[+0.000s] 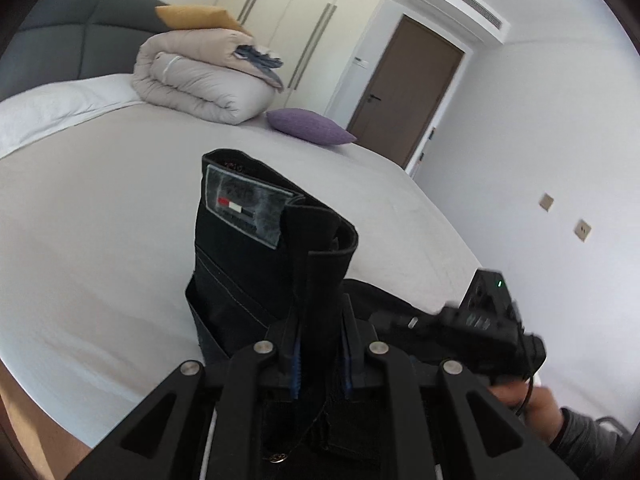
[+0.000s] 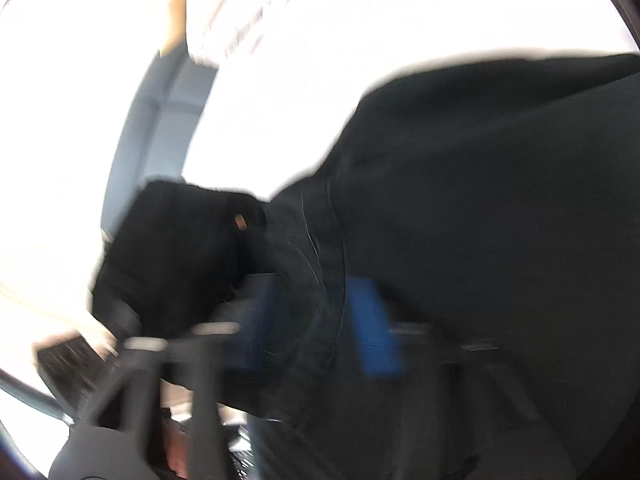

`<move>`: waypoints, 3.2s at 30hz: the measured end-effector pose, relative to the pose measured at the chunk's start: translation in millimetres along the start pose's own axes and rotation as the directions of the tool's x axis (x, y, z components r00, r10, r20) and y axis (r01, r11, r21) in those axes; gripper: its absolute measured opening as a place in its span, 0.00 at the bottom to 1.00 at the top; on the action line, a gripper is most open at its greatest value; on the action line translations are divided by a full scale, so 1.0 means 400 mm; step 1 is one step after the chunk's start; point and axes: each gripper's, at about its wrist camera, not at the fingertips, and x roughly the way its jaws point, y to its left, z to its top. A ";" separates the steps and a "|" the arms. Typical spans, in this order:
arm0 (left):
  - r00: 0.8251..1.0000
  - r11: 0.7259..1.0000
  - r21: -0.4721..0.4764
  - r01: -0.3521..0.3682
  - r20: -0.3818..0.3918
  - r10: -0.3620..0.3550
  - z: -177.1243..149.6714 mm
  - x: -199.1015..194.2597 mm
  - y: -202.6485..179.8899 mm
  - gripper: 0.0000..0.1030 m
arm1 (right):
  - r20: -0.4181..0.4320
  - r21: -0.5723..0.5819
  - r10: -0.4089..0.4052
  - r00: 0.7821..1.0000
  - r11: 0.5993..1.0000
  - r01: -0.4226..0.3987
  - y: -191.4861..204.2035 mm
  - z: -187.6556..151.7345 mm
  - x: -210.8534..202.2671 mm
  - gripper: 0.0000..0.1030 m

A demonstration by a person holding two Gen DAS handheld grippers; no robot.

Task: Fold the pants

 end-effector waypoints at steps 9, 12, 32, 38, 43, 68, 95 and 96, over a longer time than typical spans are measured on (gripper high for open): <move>0.995 0.938 0.346 0.024 -0.097 0.010 -0.137 0.079 -0.218 0.14 | -0.055 -0.055 0.139 0.989 0.988 -0.142 0.041 0.024 -0.118 0.92; 0.993 0.897 0.441 0.041 -0.121 0.014 -0.185 0.093 -0.273 0.14 | -0.065 -0.061 0.106 0.992 0.992 -0.110 0.032 0.022 -0.096 0.92; 0.971 0.784 0.588 0.198 -0.227 -0.076 -0.266 0.140 -0.452 0.13 | 0.050 -0.027 -0.079 0.996 0.996 0.081 -0.155 0.058 -0.252 0.14; 0.962 0.774 0.596 0.216 -0.264 -0.066 -0.291 0.162 -0.455 0.13 | 0.061 -0.007 -0.096 0.993 0.995 0.097 -0.226 0.037 -0.293 0.14; 0.957 0.766 0.601 0.229 -0.284 -0.064 -0.310 0.178 -0.465 0.13 | 0.077 0.014 -0.101 0.992 0.995 0.100 -0.267 0.013 -0.300 0.14; 0.940 0.971 0.225 0.078 -0.342 0.004 0.021 0.245 -0.045 0.82 | 0.132 -0.071 -0.064 0.989 0.995 0.074 -0.205 -0.045 -0.444 0.19; 0.903 0.928 0.363 -0.079 -0.368 0.221 0.010 0.249 -0.035 0.93 | 0.172 -0.067 -0.176 0.969 0.980 0.190 -0.267 -0.150 -0.527 0.67; 0.904 0.926 0.367 -0.085 -0.363 0.227 0.018 0.241 -0.038 0.94 | 0.158 -0.066 -0.195 0.968 0.976 0.208 -0.266 -0.139 -0.513 0.67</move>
